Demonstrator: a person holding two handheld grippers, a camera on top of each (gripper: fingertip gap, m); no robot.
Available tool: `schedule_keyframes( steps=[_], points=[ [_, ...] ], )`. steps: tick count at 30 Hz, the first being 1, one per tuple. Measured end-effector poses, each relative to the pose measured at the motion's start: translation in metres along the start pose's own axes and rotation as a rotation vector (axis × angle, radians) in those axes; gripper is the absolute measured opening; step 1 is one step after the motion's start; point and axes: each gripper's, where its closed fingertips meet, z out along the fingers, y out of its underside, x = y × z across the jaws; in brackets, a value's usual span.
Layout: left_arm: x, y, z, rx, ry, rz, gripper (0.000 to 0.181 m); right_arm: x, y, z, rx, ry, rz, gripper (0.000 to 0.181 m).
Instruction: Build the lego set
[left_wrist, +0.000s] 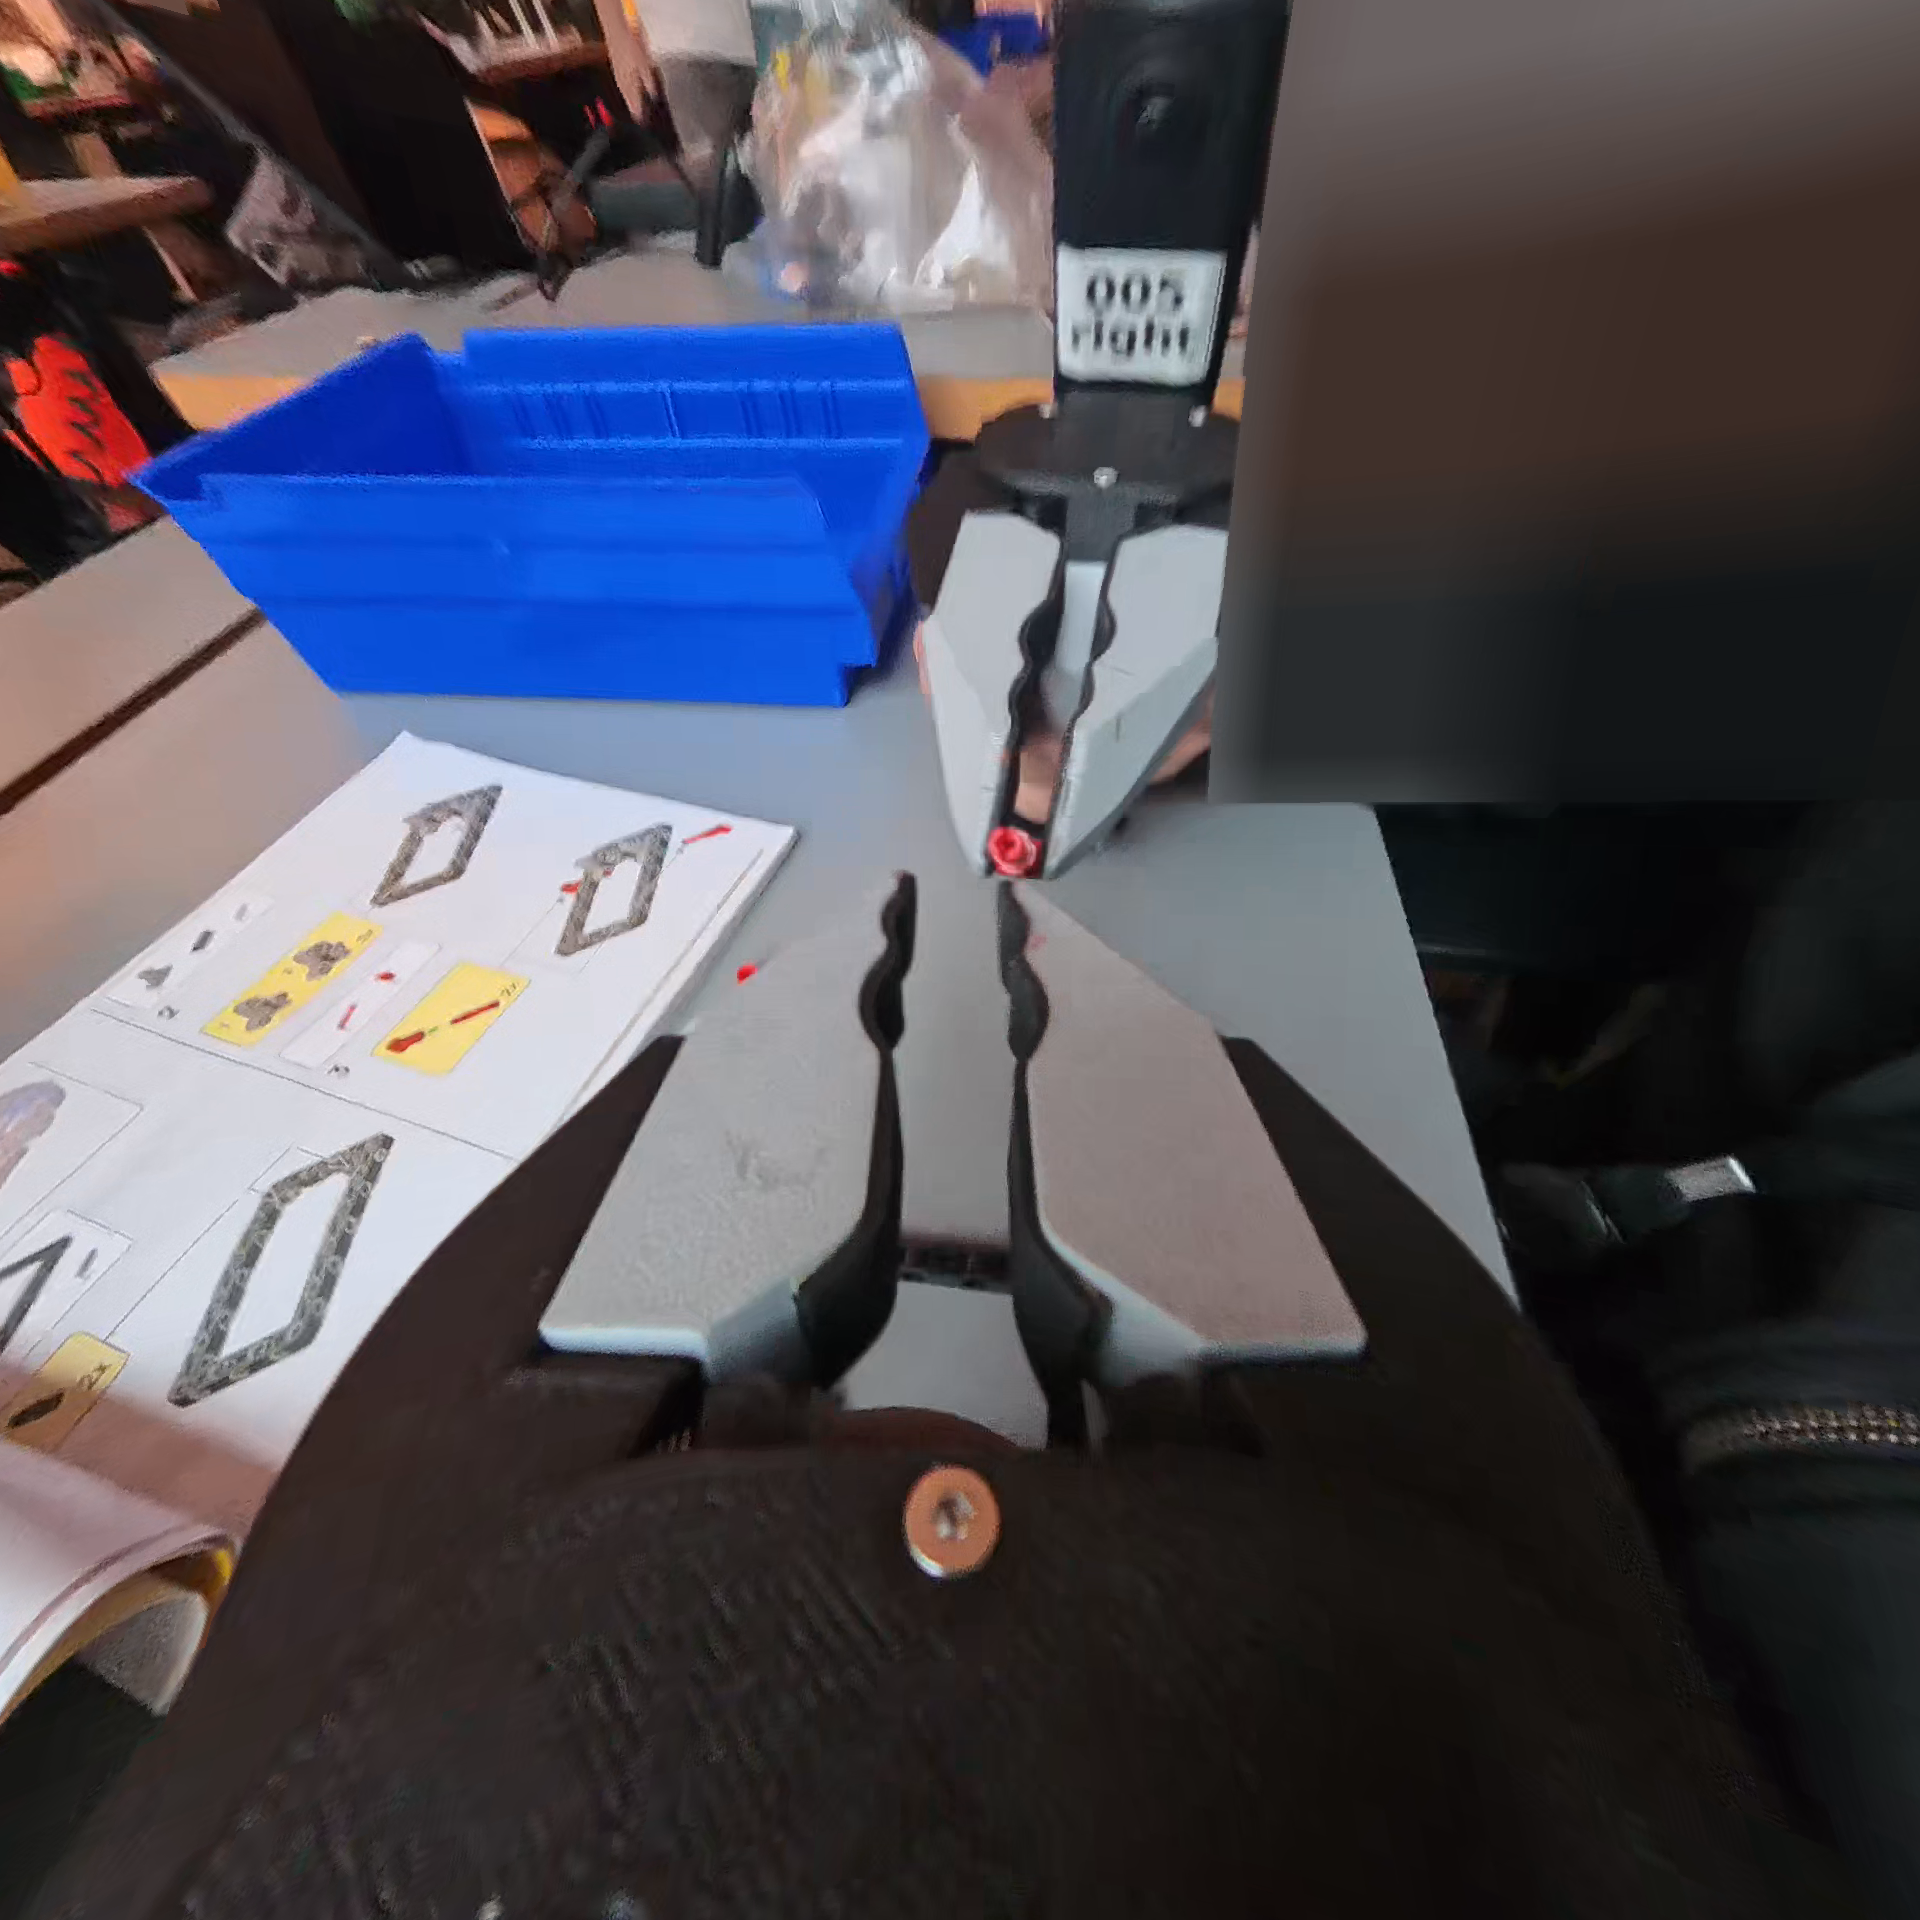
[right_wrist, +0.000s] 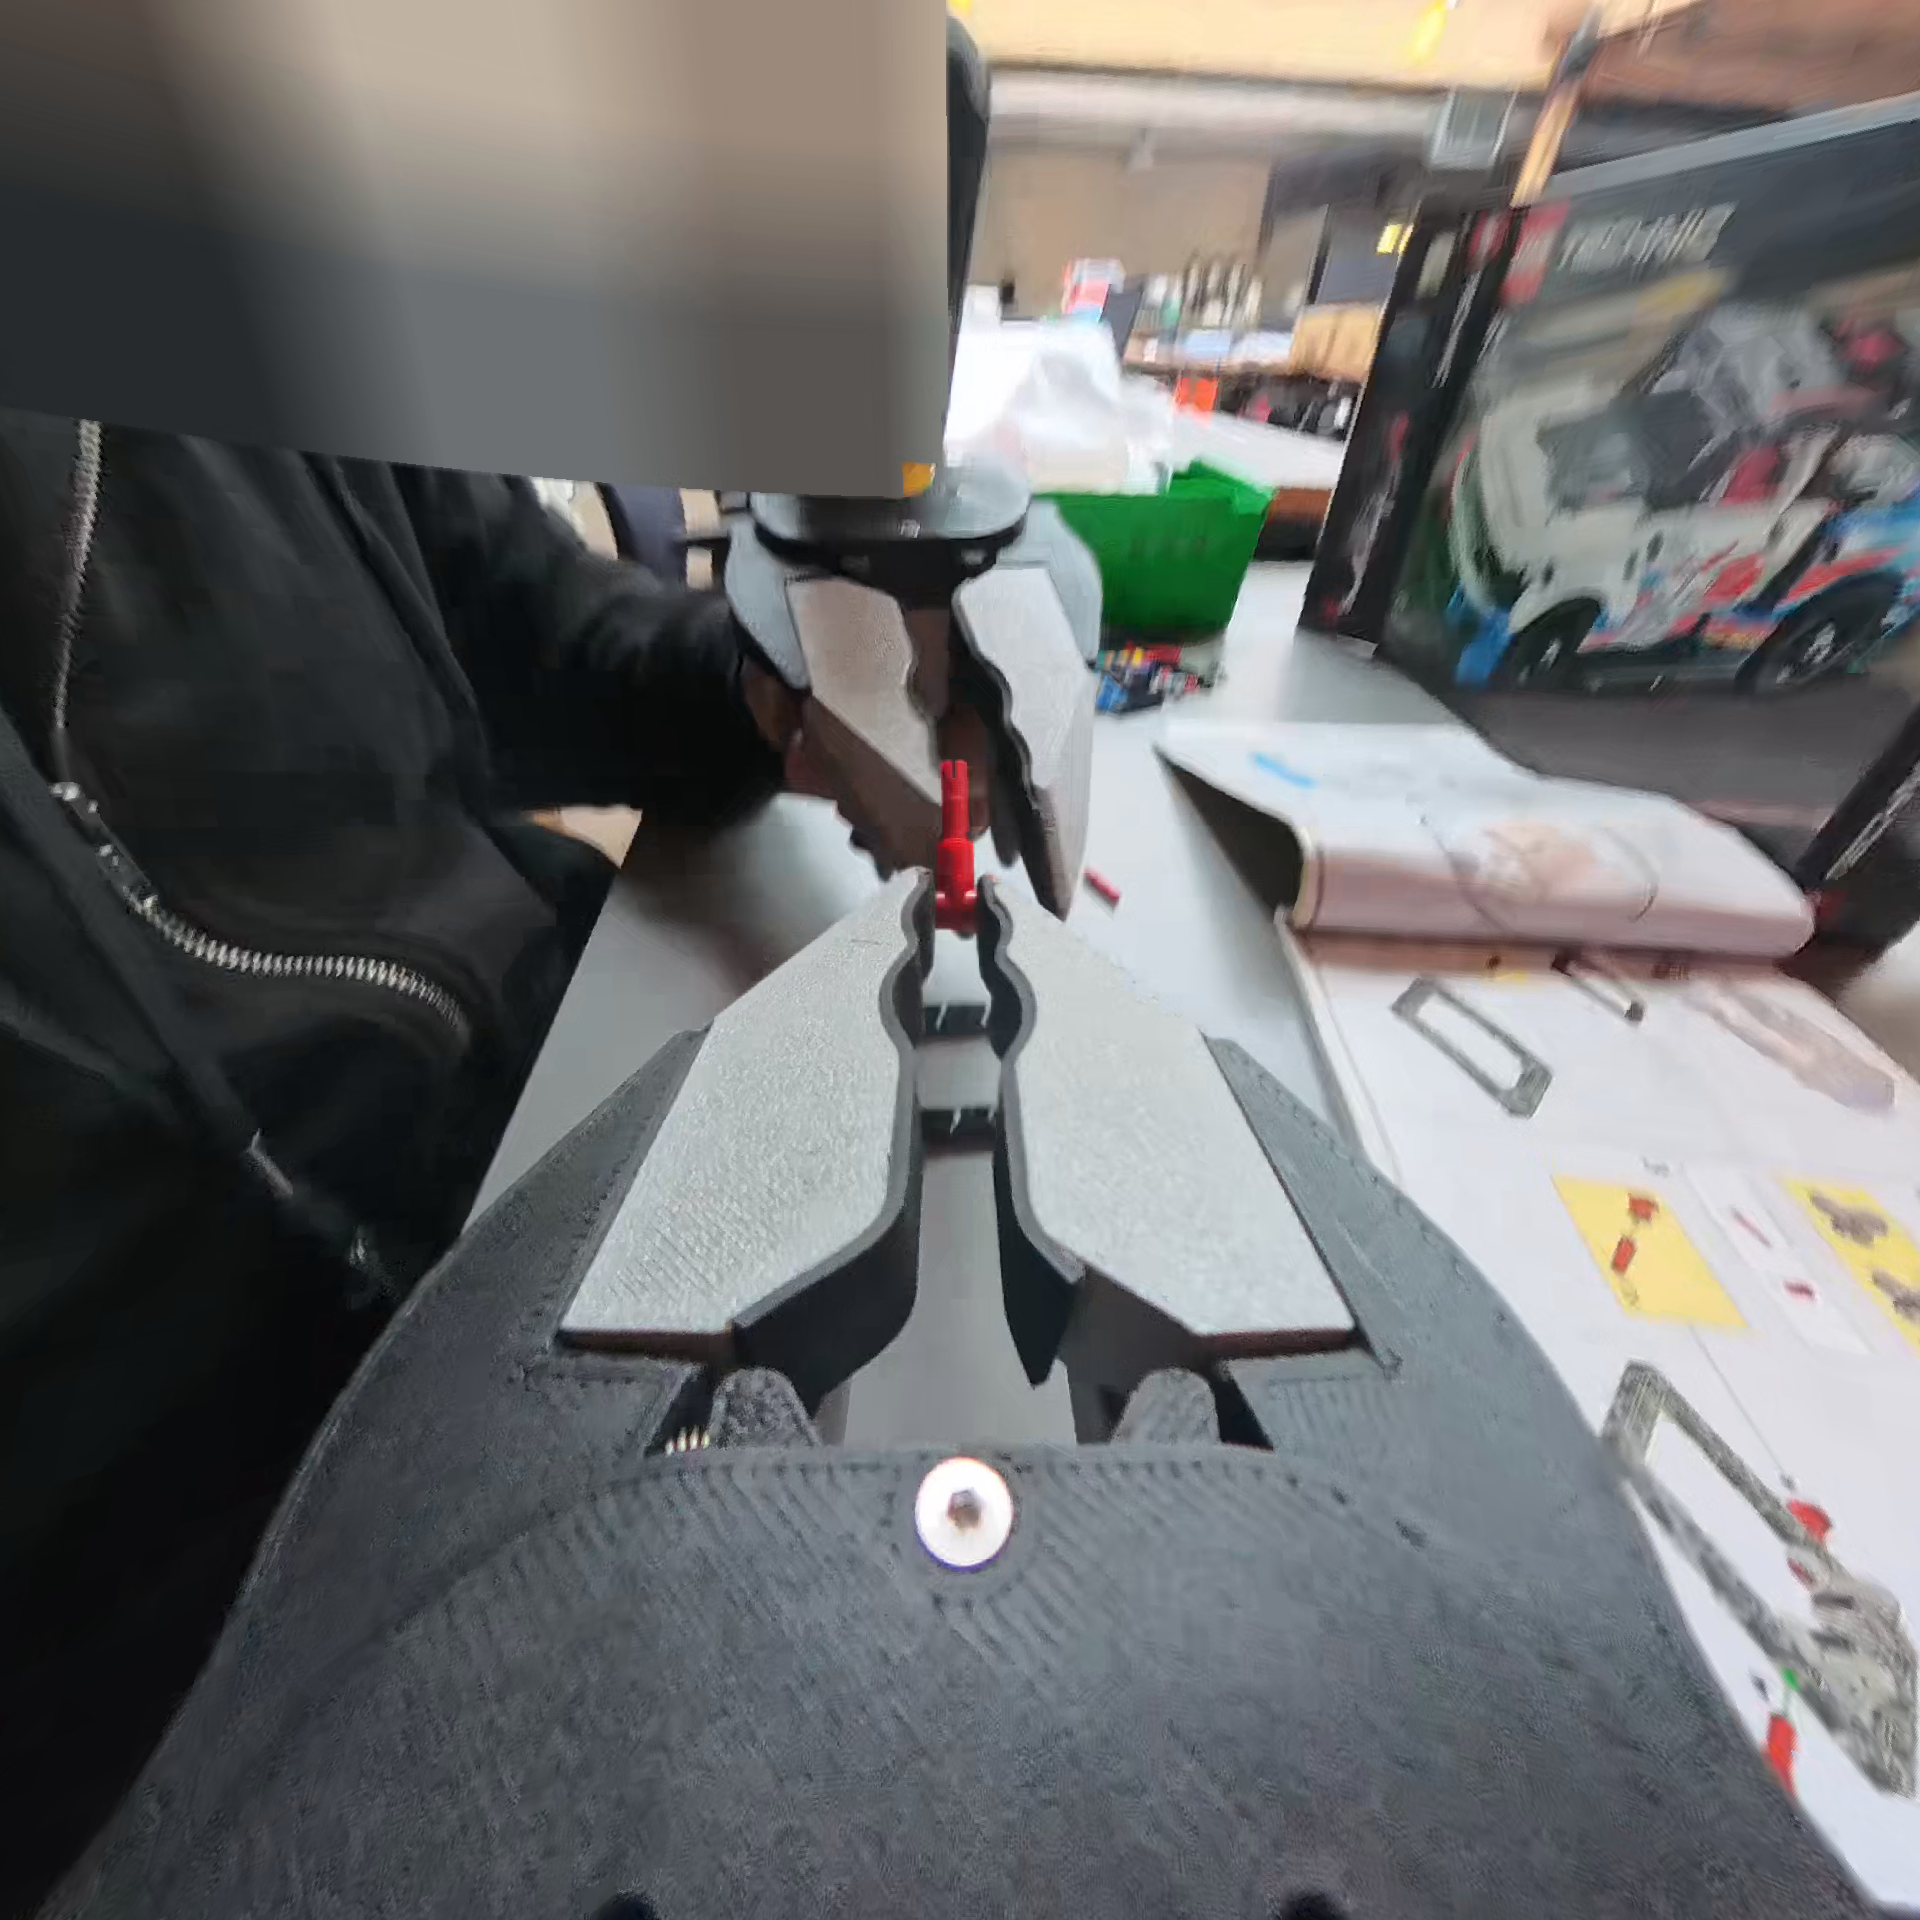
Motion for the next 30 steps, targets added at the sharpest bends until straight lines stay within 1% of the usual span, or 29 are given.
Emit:
schedule_keyframes(
  steps=[2,5,9,12,15,19,21,27,30],
  points=[
    [0.005,-0.010,-0.007,0.063,0.024,-0.003,0.010,0.003,-0.007,-0.001,0.045,0.009,0.008,0.004],
    [0.010,-0.024,-0.015,0.144,0.056,-0.025,0.012,0.004,-0.010,0.000,0.077,0.007,0.035,0.004],
    [0.011,-0.029,-0.017,0.170,0.068,-0.026,0.011,-0.001,-0.020,0.003,0.154,-0.004,-0.004,0.005],
    [0.012,-0.036,-0.022,0.219,0.078,-0.029,0.006,-0.003,-0.024,0.005,0.196,-0.024,-0.015,0.005],
    [0.015,-0.044,-0.027,0.279,0.121,-0.064,0.003,-0.006,-0.022,0.010,0.192,-0.034,-0.029,0.005],
    [0.014,-0.046,-0.030,0.307,0.143,-0.092,0.004,-0.006,-0.027,0.011,0.230,-0.049,0.013,0.004],
    [0.015,-0.046,-0.030,0.306,0.152,-0.095,0.016,-0.004,-0.033,0.008,0.266,-0.049,0.032,0.004],
    [0.013,-0.049,-0.029,0.319,0.133,-0.089,0.003,-0.005,-0.036,0.011,0.289,-0.050,0.023,0.005],
    [0.013,-0.048,-0.031,0.320,0.142,-0.094,0.002,-0.007,-0.035,0.016,0.290,-0.065,0.051,0.005]
  ],
)
